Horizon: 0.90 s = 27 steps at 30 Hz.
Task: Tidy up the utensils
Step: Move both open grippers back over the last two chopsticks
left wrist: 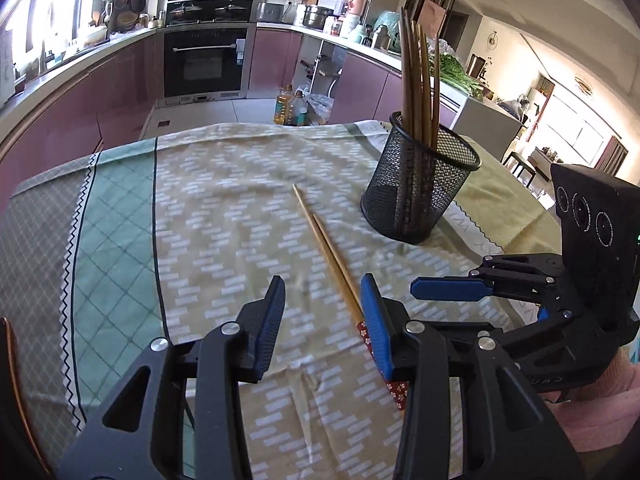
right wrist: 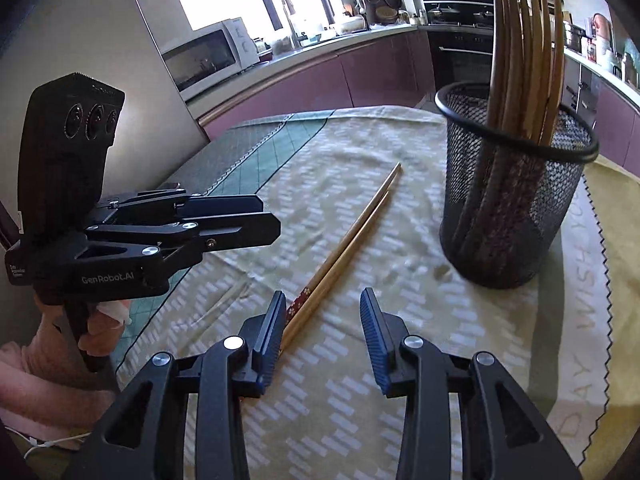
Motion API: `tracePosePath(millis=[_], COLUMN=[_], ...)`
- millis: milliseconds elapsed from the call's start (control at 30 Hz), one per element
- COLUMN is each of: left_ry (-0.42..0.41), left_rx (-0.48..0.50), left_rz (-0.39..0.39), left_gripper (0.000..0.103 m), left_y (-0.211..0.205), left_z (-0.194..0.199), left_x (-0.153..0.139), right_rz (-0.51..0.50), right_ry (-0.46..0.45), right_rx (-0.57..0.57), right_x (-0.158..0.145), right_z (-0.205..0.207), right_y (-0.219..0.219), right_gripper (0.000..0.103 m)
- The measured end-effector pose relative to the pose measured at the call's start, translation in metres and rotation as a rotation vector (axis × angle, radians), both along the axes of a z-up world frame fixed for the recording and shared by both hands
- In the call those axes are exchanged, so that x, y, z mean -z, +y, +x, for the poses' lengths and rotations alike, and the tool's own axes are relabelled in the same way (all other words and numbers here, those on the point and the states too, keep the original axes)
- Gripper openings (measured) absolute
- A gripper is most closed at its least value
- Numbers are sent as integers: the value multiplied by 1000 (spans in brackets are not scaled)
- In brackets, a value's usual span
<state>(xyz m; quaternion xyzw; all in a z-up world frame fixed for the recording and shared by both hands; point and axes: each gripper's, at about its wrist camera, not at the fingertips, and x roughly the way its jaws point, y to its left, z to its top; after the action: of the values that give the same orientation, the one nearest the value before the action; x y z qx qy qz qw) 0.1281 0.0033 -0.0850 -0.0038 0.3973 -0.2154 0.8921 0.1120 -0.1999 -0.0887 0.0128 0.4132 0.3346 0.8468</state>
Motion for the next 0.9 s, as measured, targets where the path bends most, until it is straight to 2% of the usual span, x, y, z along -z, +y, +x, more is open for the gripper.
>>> tracePosePath(millis=[133, 600, 900], left_ry=[19, 35, 48], left_rx=[-6, 3, 11], left_rz=[-5, -2, 15], left_gripper=[39, 39, 40], left_y=[0, 0, -7], left_z=[1, 0, 7], left_x=[6, 10, 12], right_rz=[-9, -70, -74], right_ry=[19, -5, 8], right_rx=[-2, -10, 0], right_x=[6, 6, 7], right_z=[-2, -5, -4], right_y=[6, 23, 17], right_gripper=[36, 36, 27])
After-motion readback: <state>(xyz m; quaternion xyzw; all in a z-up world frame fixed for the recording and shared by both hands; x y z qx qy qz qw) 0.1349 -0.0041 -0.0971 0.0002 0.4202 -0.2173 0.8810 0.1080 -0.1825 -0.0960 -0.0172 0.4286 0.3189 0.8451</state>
